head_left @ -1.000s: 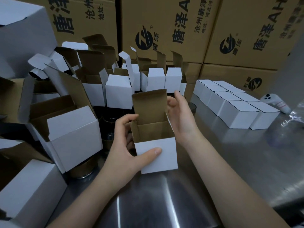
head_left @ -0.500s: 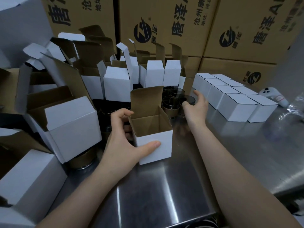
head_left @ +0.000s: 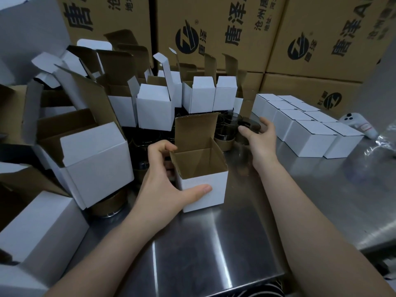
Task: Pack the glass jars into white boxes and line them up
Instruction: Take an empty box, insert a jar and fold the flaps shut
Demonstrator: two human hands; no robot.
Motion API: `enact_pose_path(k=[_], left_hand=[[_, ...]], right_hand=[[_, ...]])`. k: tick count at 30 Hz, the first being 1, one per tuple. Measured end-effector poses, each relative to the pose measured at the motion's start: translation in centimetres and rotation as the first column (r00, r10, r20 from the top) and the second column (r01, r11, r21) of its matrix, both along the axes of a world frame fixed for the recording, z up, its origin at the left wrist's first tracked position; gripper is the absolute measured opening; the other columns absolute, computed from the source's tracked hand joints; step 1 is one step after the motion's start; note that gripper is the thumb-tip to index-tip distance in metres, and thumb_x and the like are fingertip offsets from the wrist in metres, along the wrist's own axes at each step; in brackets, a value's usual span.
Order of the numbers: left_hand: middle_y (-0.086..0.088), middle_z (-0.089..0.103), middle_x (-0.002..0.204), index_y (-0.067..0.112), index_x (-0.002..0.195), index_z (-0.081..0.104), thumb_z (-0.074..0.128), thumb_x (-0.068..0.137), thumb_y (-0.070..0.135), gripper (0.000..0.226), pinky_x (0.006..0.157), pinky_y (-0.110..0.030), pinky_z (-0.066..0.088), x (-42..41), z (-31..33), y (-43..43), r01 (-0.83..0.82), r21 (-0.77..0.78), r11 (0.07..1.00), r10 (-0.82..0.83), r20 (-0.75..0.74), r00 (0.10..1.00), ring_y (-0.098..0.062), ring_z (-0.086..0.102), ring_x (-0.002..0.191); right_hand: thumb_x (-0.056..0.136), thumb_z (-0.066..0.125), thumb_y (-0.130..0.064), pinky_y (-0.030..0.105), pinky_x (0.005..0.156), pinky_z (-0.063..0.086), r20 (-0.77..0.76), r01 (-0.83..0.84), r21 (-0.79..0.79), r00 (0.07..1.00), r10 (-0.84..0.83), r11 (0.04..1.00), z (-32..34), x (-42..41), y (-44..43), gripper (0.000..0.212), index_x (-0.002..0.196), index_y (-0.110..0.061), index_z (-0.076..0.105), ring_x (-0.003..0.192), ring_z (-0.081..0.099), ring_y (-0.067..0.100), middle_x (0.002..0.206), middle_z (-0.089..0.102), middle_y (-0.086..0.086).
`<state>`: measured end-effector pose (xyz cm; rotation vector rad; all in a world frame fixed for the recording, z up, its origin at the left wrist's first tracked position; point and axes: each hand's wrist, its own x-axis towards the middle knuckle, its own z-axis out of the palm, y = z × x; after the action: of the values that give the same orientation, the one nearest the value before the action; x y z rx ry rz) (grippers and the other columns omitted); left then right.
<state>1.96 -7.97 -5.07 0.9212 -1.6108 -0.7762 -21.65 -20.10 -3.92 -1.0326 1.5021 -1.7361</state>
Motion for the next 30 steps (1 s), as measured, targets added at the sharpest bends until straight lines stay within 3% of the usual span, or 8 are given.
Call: enact_pose_path(k=[3,7,11,17,20,22,26,30], left_hand=[[0.031,0.050,0.112,0.057,0.107,0.031,0.084,0.054,0.052,0.075,0.085,-0.015,0.051,0.0,0.0,-0.1,0.003,-0.009,1.000,-0.003,0.010,1.000,0.000,0.060,0.106],[0.033,0.048,0.114,0.058,0.109,0.030,0.083,0.054,0.054,0.077,0.083,-0.013,0.050,0.0,-0.2,-0.1,-0.003,-0.006,1.000,0.003,0.015,1.000,0.001,0.059,0.106],[0.032,0.048,0.116,0.058,0.111,0.030,0.083,0.054,0.055,0.077,0.082,-0.010,0.048,0.0,-0.3,-0.1,-0.002,-0.001,1.000,0.002,0.017,1.000,0.001,0.059,0.106],[0.033,0.046,0.117,0.060,0.113,0.030,0.082,0.053,0.057,0.079,0.083,-0.009,0.048,0.0,-0.4,-0.2,-0.016,0.012,1.000,0.015,0.033,0.999,0.002,0.057,0.108],[0.021,0.048,0.124,0.062,0.114,0.030,0.081,0.053,0.061,0.080,0.085,-0.018,0.051,0.0,-0.4,-0.3,-0.034,0.010,0.999,0.033,0.065,0.997,-0.004,0.057,0.111],[0.014,0.049,0.128,0.063,0.114,0.030,0.081,0.053,0.061,0.079,0.089,-0.025,0.051,0.0,-0.5,-0.3,-0.041,0.006,0.999,0.041,0.075,0.996,-0.008,0.058,0.112],[0.015,0.047,0.133,0.065,0.116,0.030,0.079,0.055,0.061,0.078,0.094,-0.031,0.051,0.0,-0.4,-0.2,-0.044,0.007,0.999,0.043,0.104,0.994,-0.009,0.056,0.116],[0.021,0.043,0.136,0.063,0.125,0.030,0.081,0.058,0.057,0.084,0.090,-0.017,0.051,0.2,-0.4,-0.2,-0.041,0.016,0.999,0.039,0.099,0.994,0.000,0.052,0.118]], right_hand=[[0.082,0.078,-0.013,0.016,0.082,0.048,0.080,-0.013,-0.063,0.997,0.018,0.998,1.1,-0.2,0.7,0.068,0.139,-0.020,0.042,0.112,0.057,0.017,0.127,0.054,0.004],[0.084,0.077,-0.018,0.030,0.094,0.052,0.196,-0.066,-0.127,0.976,0.090,0.990,2.4,-0.3,1.8,0.062,0.137,-0.019,0.045,0.103,0.064,0.013,0.121,0.059,0.002],[0.089,0.070,-0.013,0.024,0.075,0.056,0.309,-0.165,-0.238,0.921,0.236,0.957,3.4,0.4,2.6,0.049,0.133,-0.014,0.050,0.093,0.070,0.010,0.102,0.067,-0.006],[0.092,0.063,-0.016,0.027,0.073,0.055,0.318,-0.345,-0.382,0.822,0.472,0.858,4.2,1.0,3.5,0.053,0.141,-0.007,0.044,0.092,0.071,0.016,0.112,0.068,0.006],[0.075,0.082,-0.033,0.033,0.081,0.054,0.246,-0.458,-0.434,0.768,0.591,0.776,5.0,1.1,4.0,0.090,0.146,-0.004,0.035,0.106,0.064,0.023,0.121,0.061,0.011],[0.062,0.089,-0.041,0.037,0.088,0.054,0.209,-0.559,-0.452,0.691,0.692,0.695,5.5,1.1,4.4,0.102,0.143,-0.007,0.038,0.115,0.060,0.027,0.126,0.059,0.011],[0.063,0.090,-0.035,0.040,0.094,0.053,0.128,-0.729,-0.477,0.496,0.859,0.492,6.3,1.6,5.1,0.091,0.137,-0.012,0.041,0.117,0.060,0.026,0.124,0.061,0.007],[0.071,0.085,-0.021,0.036,0.086,0.055,-0.003,-0.832,-0.438,0.380,0.925,0.340,6.9,2.6,6.1,0.079,0.136,-0.009,0.043,0.112,0.060,0.025,0.122,0.058,0.011]])
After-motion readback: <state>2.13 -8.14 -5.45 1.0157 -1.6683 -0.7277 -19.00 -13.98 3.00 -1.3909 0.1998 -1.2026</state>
